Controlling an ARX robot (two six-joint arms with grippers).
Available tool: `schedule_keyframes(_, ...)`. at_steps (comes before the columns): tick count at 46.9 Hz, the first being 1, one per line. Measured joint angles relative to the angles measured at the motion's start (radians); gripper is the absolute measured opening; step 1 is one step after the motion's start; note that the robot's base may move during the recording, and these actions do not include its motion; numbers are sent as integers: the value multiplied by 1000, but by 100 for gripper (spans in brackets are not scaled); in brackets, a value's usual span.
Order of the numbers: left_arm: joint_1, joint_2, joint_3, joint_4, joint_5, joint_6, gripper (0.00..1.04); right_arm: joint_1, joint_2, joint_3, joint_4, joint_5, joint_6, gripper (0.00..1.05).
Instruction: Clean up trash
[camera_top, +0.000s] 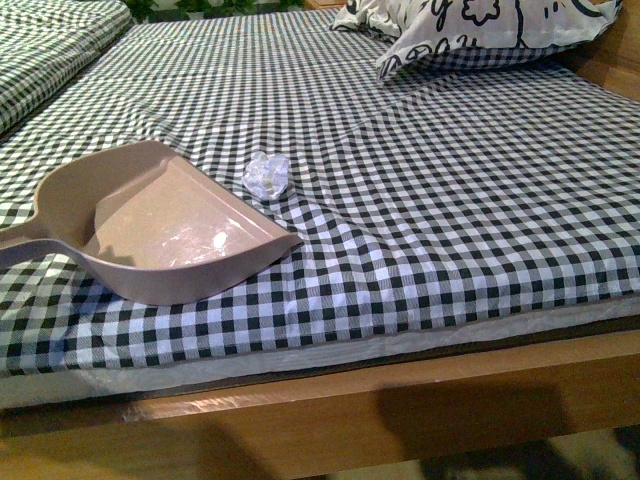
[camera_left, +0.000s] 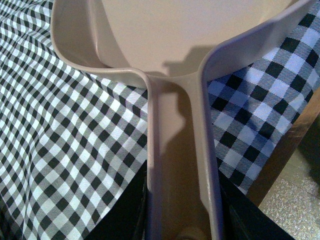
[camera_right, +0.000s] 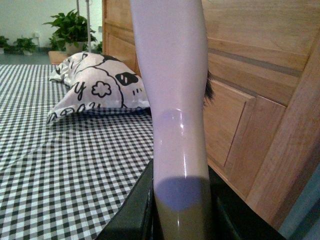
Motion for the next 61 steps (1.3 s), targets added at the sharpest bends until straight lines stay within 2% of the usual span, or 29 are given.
schedule_keyframes(16,2,26,61,-102,-5,34,28,0,0,0,0,0,0,21)
schedule_keyframes(29,3,26,63,-107,-5,43,28,0,0,0,0,0,0,21)
schedule_keyframes(31,3,26,63,-107,-5,44,28,-1,19,41,-127,30,56,21)
schedule_keyframes(34,3,26,63,-107,-5,47,28,-47,103,180,-431,-40,164,21)
schedule_keyframes(36,3,26,63,-107,-5,47,28,-86,177,262,-534,-111,198,21)
schedule_keyframes(41,3,26,63,-107,-5,50,28,-170,393,418,-544,-280,193,21)
schedule_keyframes(50,3,26,63,-108,-5,51,28,-244,747,681,-635,-457,183,21)
schedule_keyframes(54,3,26,63,-108,-5,51,28,-245,869,800,-689,-511,204,21)
schedule_keyframes(61,3,26,63,-108,-5,53,28,-222,1018,939,-737,-530,225,21)
